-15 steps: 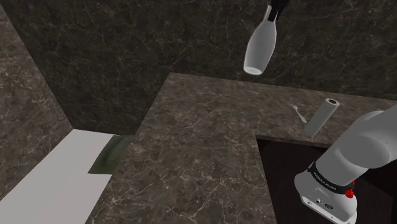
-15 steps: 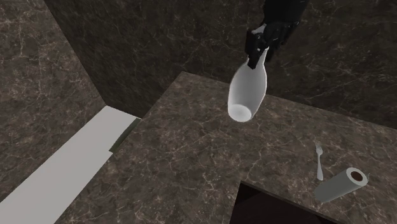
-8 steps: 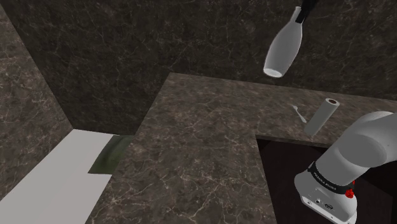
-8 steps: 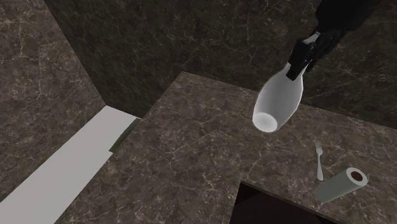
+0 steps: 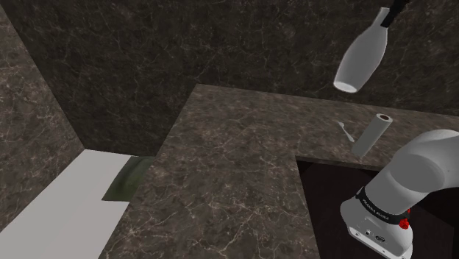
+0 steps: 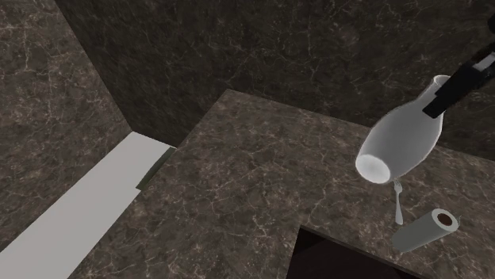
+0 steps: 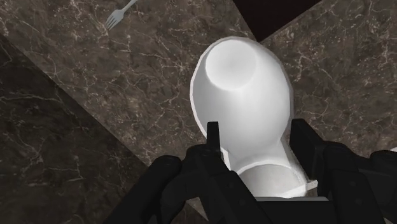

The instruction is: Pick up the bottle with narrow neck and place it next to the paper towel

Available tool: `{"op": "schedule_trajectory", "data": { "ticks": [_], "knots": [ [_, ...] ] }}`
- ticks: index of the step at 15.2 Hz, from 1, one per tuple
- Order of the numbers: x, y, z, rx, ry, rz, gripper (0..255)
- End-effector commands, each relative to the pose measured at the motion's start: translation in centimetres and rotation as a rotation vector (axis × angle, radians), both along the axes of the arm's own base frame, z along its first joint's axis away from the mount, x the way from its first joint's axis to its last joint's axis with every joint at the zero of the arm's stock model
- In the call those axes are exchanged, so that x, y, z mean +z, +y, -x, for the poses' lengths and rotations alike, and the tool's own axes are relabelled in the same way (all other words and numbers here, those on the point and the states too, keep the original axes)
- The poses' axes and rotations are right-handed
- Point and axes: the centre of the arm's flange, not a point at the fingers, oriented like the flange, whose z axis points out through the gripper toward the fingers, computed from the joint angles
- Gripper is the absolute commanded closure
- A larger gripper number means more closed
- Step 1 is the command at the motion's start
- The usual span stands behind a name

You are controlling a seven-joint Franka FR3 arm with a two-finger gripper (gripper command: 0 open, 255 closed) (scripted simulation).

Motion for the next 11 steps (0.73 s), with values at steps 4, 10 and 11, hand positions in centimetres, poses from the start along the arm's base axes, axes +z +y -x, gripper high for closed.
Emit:
{"op": "schedule_trajectory", "data": {
  "ticks": [4,10,11],
  "knots": [
    [0.4,-3.5,5.9,0.001,0.000,-0.001,255],
    [-2.8,-3.5,5.9,0.001,0.000,-0.001,255],
    [-3.3,-3.5,5.9,0.001,0.000,-0.001,255]
  ]
}}
